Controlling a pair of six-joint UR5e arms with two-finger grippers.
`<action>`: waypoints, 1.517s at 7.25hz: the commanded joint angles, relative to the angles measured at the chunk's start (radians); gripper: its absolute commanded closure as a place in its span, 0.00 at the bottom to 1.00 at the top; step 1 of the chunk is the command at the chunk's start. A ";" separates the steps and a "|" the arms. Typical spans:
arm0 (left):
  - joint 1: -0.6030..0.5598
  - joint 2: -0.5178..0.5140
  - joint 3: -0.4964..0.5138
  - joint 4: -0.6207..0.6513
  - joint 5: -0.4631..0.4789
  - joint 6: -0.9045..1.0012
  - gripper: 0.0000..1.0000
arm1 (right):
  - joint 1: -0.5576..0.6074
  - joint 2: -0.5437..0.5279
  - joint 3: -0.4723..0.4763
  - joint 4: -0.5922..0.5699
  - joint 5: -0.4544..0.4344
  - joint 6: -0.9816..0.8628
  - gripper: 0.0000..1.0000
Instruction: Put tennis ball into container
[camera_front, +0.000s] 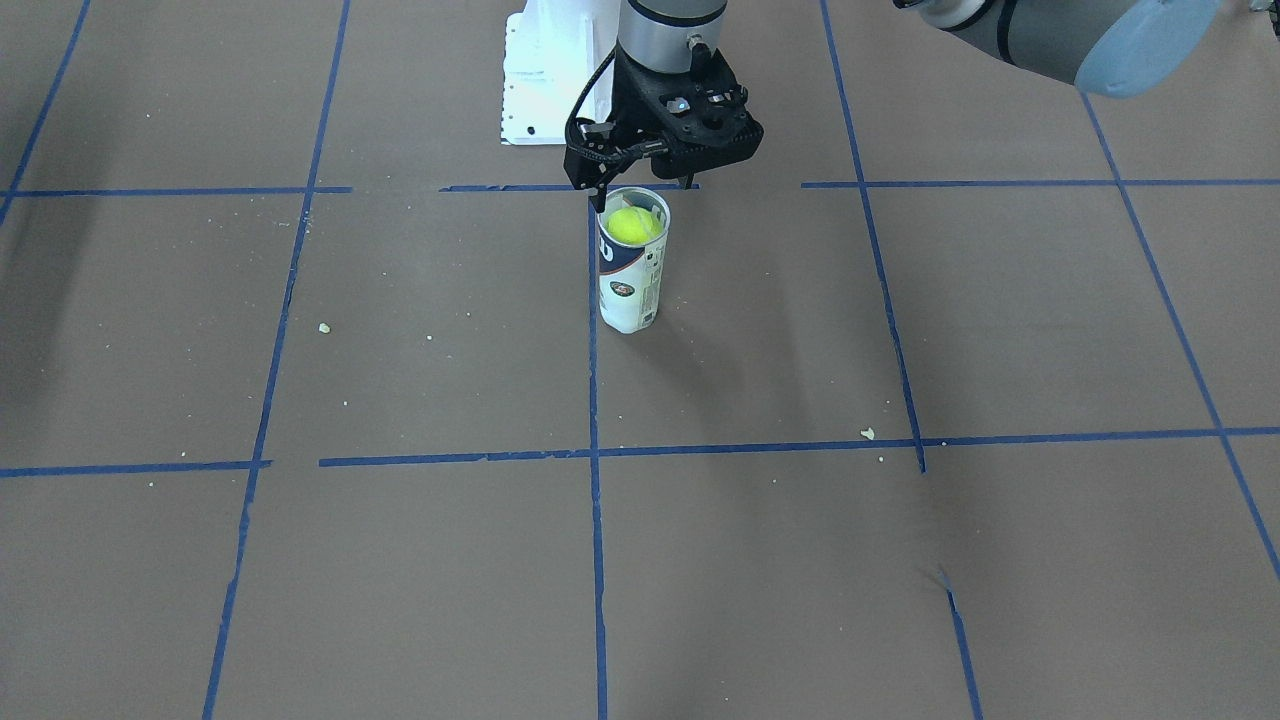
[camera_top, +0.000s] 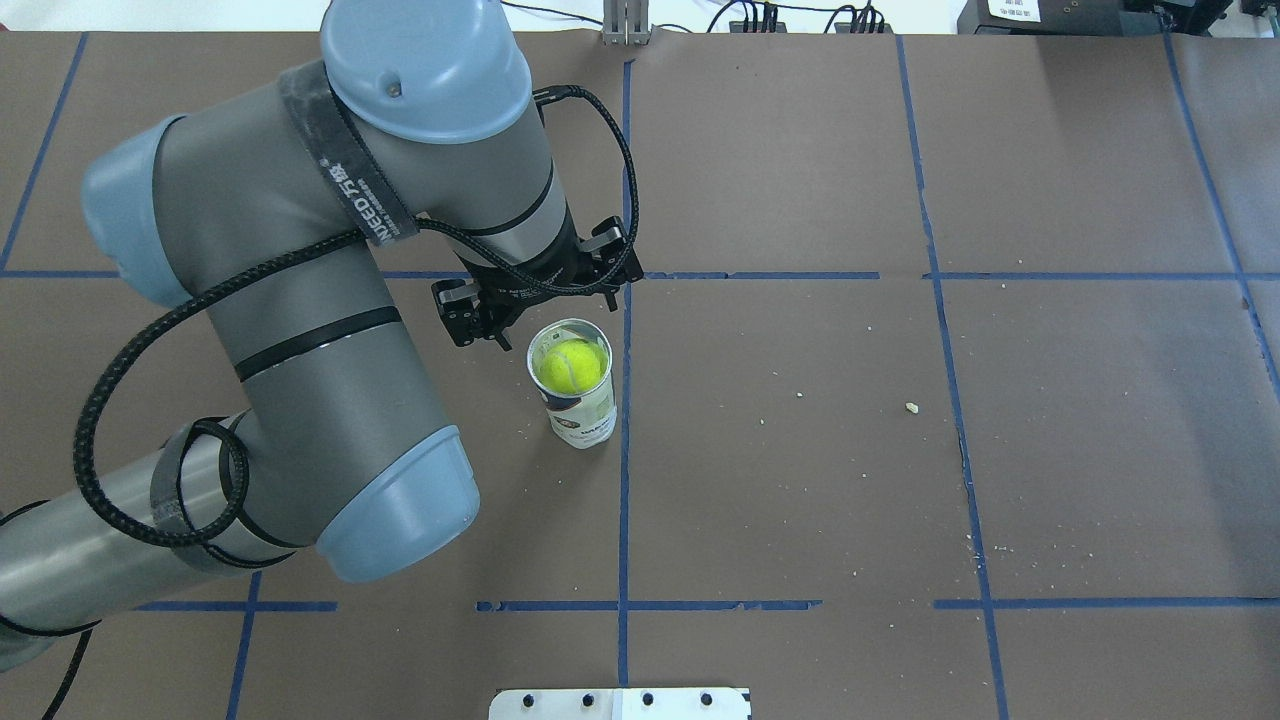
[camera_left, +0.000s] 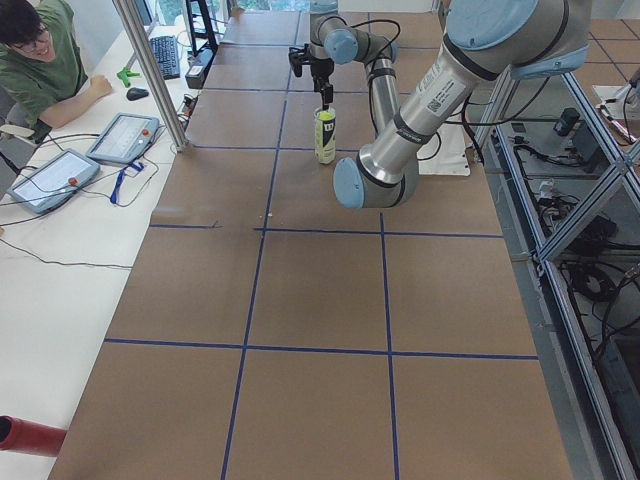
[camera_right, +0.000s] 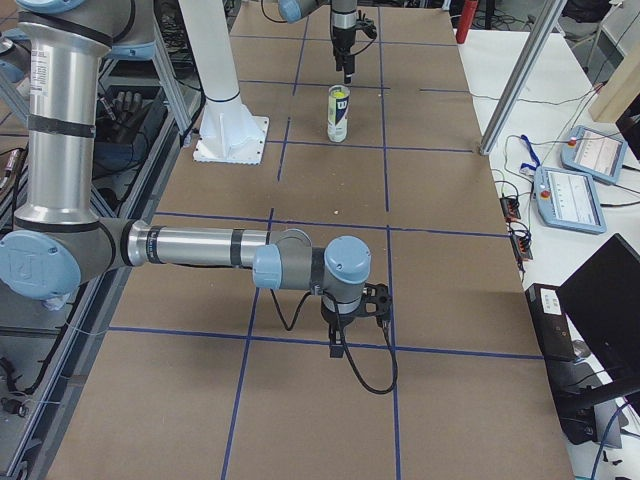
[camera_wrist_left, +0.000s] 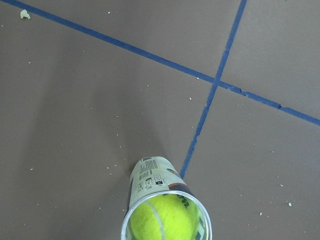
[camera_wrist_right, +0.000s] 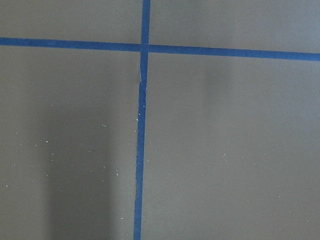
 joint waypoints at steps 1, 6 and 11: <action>-0.011 0.075 -0.075 -0.001 -0.002 0.141 0.00 | 0.000 0.001 0.000 0.000 0.000 0.000 0.00; -0.401 0.431 -0.072 -0.171 -0.164 0.864 0.00 | 0.000 0.000 0.000 0.000 0.000 0.000 0.00; -0.775 0.595 0.180 -0.197 -0.373 1.303 0.00 | 0.000 0.000 0.000 0.000 0.000 0.000 0.00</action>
